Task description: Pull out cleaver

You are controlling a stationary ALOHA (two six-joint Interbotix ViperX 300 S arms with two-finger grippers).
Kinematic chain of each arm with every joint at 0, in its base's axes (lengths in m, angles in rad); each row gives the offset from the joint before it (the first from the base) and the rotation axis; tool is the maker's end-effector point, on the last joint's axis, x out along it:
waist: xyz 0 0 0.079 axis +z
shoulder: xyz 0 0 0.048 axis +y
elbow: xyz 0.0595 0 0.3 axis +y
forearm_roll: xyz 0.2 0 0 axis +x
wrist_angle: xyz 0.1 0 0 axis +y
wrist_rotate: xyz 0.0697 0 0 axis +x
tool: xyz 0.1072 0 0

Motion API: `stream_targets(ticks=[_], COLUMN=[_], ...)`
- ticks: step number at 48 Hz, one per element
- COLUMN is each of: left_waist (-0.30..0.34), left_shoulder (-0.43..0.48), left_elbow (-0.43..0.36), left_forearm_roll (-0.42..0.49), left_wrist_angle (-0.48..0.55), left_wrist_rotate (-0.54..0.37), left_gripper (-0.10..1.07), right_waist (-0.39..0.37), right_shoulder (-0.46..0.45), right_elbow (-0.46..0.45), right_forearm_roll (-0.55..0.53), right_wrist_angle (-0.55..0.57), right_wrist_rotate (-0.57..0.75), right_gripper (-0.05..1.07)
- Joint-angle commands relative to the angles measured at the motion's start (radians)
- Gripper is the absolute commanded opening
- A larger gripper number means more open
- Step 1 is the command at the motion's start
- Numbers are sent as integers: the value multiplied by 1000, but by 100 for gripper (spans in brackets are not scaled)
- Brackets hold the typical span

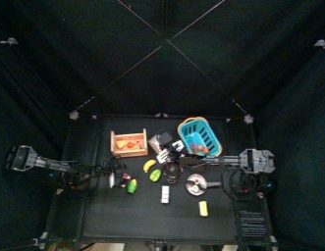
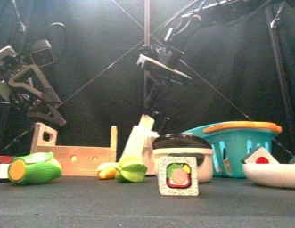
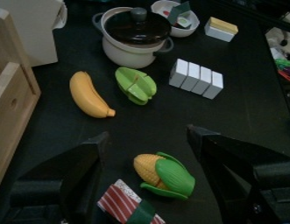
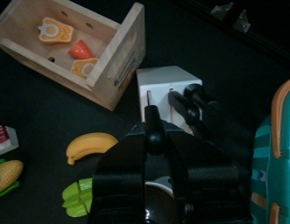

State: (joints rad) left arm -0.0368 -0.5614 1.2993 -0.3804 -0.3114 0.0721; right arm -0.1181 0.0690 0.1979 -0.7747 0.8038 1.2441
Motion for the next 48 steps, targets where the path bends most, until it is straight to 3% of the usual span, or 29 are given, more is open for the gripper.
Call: stream_targets(ticks=[1,24,32,48], left_waist=[0,0,0,0], left_shoulder=[2,2,0,2], left_elbow=[-9,-9,-11,-11], left_forearm_roll=[0,-8,-8,-8], left_wrist_angle=[-2,0,0,0], left_wrist_rotate=[0,2,2,0], left_gripper=[102,102,102,102], right_waist=[11,80,118,258], right_shoulder=[-60,-152,-196,-275], right_elbow=[-23,-18,-18,34], right_forearm_roll=[-8,-26,-23,-31], right_wrist_angle=[8,89,146,170], right_wrist_rotate=[-2,-3,-63,-80], right_gripper=[36,36,36,36])
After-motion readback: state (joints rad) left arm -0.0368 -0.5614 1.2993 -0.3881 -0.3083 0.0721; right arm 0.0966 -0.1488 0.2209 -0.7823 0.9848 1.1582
